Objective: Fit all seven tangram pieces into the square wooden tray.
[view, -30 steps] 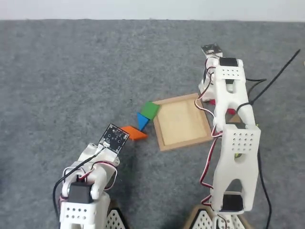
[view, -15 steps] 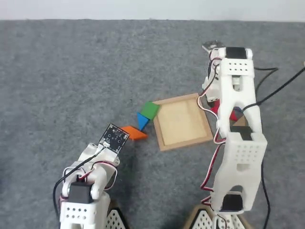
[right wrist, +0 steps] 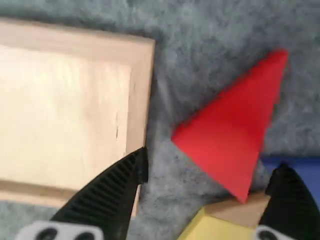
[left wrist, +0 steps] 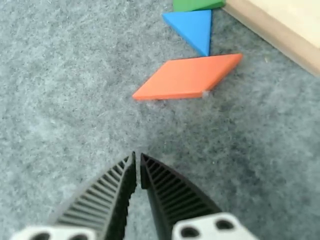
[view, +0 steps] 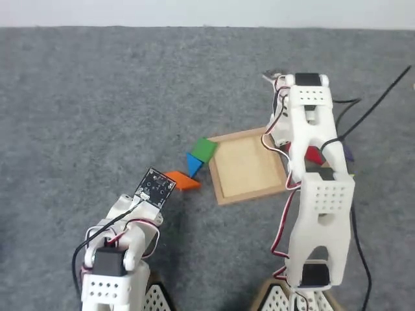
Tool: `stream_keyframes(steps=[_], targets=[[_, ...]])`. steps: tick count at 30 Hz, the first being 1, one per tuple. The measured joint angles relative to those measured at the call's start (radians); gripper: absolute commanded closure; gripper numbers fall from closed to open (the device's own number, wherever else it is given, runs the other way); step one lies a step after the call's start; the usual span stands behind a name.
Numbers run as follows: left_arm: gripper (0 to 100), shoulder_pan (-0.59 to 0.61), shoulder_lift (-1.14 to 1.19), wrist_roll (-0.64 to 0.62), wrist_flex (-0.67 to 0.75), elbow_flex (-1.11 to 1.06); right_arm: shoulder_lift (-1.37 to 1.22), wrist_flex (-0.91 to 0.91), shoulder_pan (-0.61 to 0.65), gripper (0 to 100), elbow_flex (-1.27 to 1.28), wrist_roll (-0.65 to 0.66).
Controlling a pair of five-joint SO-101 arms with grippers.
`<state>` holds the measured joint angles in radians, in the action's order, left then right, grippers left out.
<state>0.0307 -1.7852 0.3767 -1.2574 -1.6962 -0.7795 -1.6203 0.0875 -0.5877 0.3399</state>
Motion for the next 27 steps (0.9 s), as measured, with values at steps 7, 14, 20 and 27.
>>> stream_keyframes(steps=[7,14,20,27], targets=[[99,0.000,0.000,0.000,0.000,0.000,-0.009,0.002,-0.003,68.4,0.000,-0.002],[99,0.000,0.000,0.000,0.000,0.000,-0.009,-0.014,-0.006,66.9,0.000,-0.006],[99,0.000,0.000,0.000,0.000,0.000,-0.064,-0.018,-0.011,66.9,-0.018,-0.008],[99,0.000,0.000,0.000,0.000,0.000,-0.100,-0.009,-0.015,66.7,-0.012,-0.008]])
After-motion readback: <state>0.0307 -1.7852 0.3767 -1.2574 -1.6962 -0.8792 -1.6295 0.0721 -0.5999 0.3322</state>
